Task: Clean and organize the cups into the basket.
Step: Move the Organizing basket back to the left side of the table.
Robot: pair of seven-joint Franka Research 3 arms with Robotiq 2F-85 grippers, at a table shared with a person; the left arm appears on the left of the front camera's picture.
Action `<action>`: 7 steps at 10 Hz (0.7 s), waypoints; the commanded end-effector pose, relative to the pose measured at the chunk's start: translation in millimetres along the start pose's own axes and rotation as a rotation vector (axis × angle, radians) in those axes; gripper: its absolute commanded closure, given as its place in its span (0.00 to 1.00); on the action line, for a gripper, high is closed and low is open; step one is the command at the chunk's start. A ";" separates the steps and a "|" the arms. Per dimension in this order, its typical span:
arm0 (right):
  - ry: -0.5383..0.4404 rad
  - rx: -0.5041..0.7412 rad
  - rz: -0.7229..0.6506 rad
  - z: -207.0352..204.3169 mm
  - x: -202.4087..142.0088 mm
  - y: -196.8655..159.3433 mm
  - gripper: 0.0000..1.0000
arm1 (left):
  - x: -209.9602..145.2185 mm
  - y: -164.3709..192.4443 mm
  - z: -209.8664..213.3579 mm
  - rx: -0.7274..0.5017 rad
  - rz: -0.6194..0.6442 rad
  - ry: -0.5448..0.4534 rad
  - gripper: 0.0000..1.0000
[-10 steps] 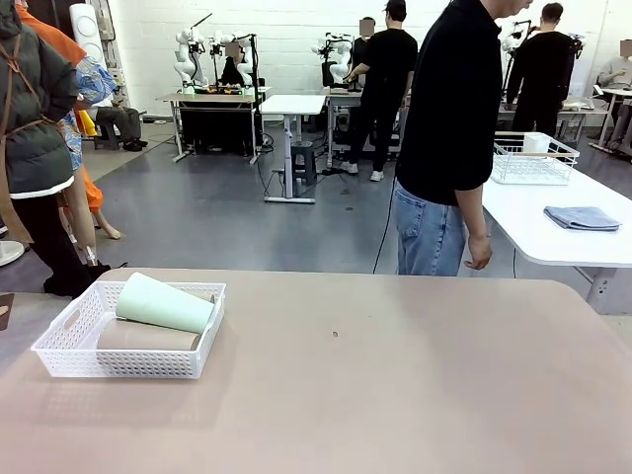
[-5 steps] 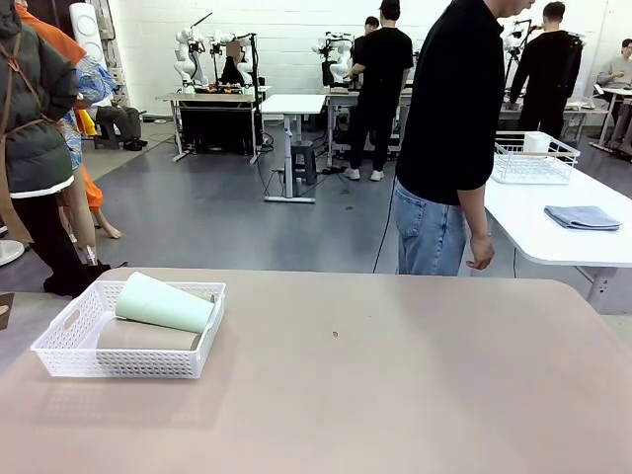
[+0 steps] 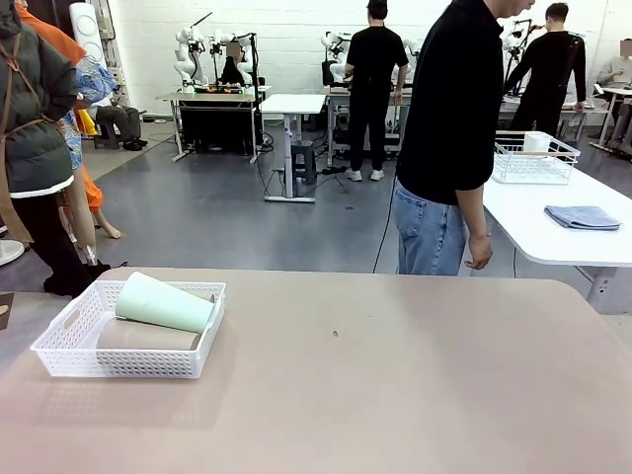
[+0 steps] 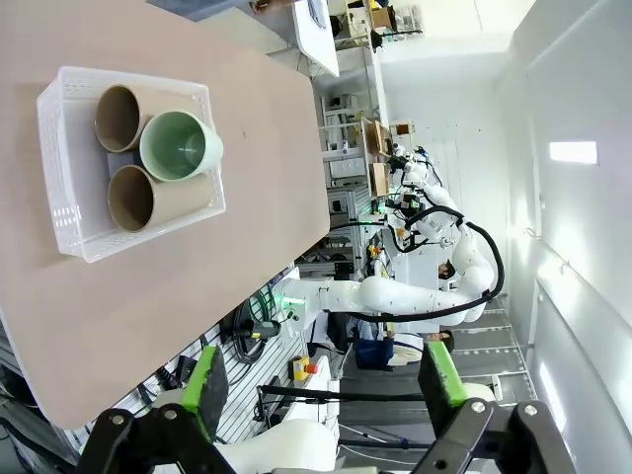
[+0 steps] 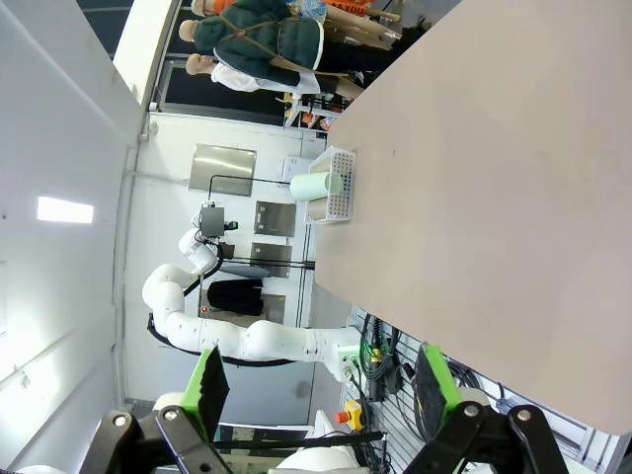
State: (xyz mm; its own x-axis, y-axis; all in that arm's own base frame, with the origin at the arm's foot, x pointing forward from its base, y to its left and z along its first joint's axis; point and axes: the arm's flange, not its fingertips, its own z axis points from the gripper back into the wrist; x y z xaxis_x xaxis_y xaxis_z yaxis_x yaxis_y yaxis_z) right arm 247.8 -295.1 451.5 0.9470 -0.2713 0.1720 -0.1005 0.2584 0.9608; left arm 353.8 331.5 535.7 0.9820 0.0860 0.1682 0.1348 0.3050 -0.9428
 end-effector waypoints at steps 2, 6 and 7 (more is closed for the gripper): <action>0.008 -0.004 0.002 1.0 -2.8 1.9 0.00 | -1.1 1.1 2.0 0.000 0.002 -0.007 0.00; 0.008 -0.004 0.002 1.0 -2.8 1.9 0.00 | -1.1 1.1 2.0 0.000 0.002 -0.007 0.00; 0.008 -0.004 0.002 1.0 -2.8 1.9 0.00 | -1.1 1.1 2.0 0.000 0.002 -0.007 0.00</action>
State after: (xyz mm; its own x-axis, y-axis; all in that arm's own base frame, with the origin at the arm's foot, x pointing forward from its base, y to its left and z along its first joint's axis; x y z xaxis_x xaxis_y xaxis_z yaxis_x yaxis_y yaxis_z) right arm 247.8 -295.1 451.5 0.9470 -0.2713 0.1720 -0.1005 0.2584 0.9608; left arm 353.8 331.6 535.6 0.9820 0.0861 0.1682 0.1347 0.3049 -0.9428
